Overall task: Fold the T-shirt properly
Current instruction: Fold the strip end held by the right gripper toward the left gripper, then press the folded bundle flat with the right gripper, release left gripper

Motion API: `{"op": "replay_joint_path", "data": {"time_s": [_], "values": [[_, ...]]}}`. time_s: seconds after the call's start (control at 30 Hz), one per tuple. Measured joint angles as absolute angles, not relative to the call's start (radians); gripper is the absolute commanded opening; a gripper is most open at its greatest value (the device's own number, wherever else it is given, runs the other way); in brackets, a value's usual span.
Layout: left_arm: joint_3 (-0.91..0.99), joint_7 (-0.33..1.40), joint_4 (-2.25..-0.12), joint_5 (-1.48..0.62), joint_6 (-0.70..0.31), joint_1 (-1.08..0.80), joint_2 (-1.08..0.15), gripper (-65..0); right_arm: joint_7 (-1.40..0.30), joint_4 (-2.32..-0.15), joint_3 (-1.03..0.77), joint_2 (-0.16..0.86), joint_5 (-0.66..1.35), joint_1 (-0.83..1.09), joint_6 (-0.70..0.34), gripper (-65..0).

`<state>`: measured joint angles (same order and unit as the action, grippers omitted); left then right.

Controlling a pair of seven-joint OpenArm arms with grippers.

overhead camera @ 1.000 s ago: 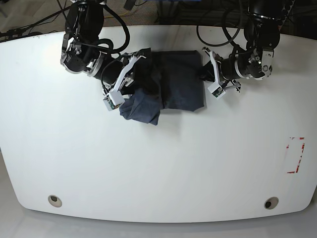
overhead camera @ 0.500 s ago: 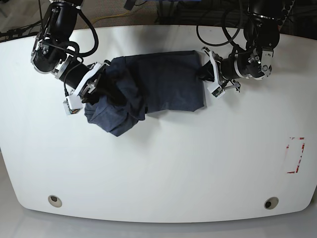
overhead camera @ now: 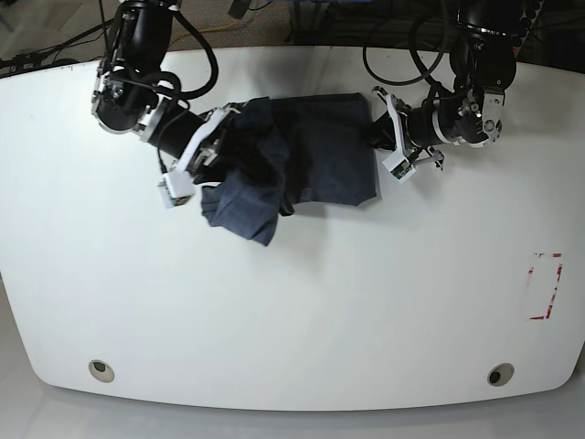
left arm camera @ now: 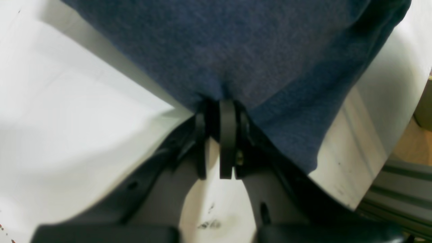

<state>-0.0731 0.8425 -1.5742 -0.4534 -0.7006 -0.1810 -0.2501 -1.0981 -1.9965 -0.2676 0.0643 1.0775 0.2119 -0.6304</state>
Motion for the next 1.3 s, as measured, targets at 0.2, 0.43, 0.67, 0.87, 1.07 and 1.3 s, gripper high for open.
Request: {"op": "replay_joint_path", "data": {"time_s": [0.2, 0.43, 0.67, 0.87, 1.07, 1.3], "values": [[-0.073, 0.843, -1.574, -0.454, -0.701, -0.181, -0.250, -62.6, -1.100, -1.996, -0.151, 0.022, 1.003, 0.186, -0.620, -48.2], [-0.073, 0.843, -1.574, -0.456, -0.701, -0.180, -0.250, -50.1, -1.100, -1.994, -0.103, 0.017, 0.800, 0.175, -0.550, -22.0], [-0.078, 0.847, -1.576, -0.469, -0.710, -0.181, -0.247, -42.5, -1.094, -1.994, 0.049, 0.020, 0.671, 0.123, -0.490, -19.8], [-0.051, 0.849, -1.578, -0.464, -0.712, -0.181, -0.242, -42.4, -1.093, -1.997, 0.075, 0.028, 0.688, 0.120, -0.471, -19.8], [0.031, 0.879, -1.577, -0.473, -0.708, -0.181, -0.205, -42.5, -1.024, -2.001, -0.007, 0.132, 0.799, 0.158, -0.463, -19.8], [0.119, 0.901, -1.571, -0.537, -0.696, -0.185, -0.208, -42.5, -0.993, -2.001, -0.047, 0.219, 0.843, 0.191, -0.460, -19.8]]}}
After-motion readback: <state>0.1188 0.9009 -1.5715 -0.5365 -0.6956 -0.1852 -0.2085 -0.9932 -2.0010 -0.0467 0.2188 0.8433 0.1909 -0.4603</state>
